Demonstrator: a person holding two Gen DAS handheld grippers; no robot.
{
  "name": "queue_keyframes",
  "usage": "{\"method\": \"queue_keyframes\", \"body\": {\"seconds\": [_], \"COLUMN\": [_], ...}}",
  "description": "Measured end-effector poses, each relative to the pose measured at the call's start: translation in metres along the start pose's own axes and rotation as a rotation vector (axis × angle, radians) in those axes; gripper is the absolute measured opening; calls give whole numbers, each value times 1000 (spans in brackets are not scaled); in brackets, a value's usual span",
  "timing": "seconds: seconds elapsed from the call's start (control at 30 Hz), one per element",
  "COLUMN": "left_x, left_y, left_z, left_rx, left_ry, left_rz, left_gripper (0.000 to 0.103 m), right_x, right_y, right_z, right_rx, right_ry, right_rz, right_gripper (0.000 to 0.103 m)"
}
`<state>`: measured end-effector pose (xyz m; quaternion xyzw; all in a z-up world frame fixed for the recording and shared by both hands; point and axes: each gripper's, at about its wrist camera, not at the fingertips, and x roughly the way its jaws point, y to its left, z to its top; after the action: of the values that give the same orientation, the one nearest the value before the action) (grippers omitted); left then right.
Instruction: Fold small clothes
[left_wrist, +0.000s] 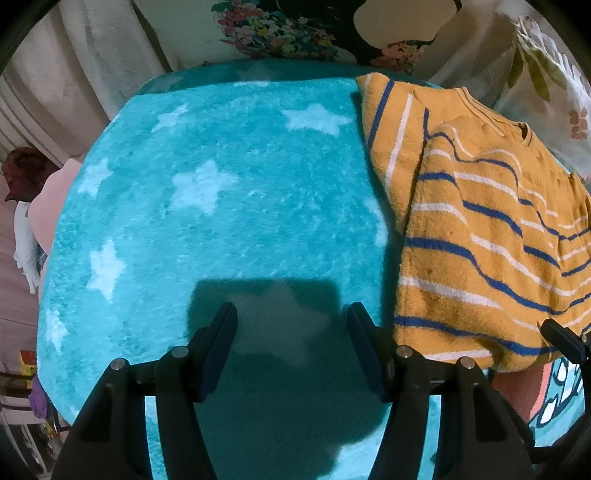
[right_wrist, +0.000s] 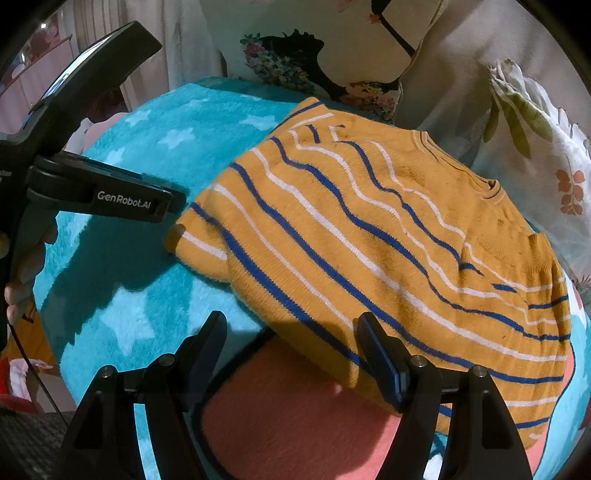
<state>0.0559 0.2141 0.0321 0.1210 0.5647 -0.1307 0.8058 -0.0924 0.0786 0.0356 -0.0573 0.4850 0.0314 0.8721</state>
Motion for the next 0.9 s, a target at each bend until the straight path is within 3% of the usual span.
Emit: {"method": "queue_keyframes", "body": {"seconds": [0.43,0.5,0.7,0.9], "left_x": [6,7,14,26], "left_y": [-2,1,19,16], "left_z": [3,6,30,63], "left_rx": [-7,-21,-98,-67], "left_ry": [18,20,13,10], "left_rz": [-20,-58,-264,-374], "left_gripper": [63,63,71,77], "right_x": [2,2,3,11], "right_y": [-2,-2,0,20], "right_z": [-1,-1,0,7], "right_rx": [11,10,-6,-121], "right_ry": [0,0,-9,-13], "right_rz": [0,1,2,1], "right_gripper": [78,78,78,81]}}
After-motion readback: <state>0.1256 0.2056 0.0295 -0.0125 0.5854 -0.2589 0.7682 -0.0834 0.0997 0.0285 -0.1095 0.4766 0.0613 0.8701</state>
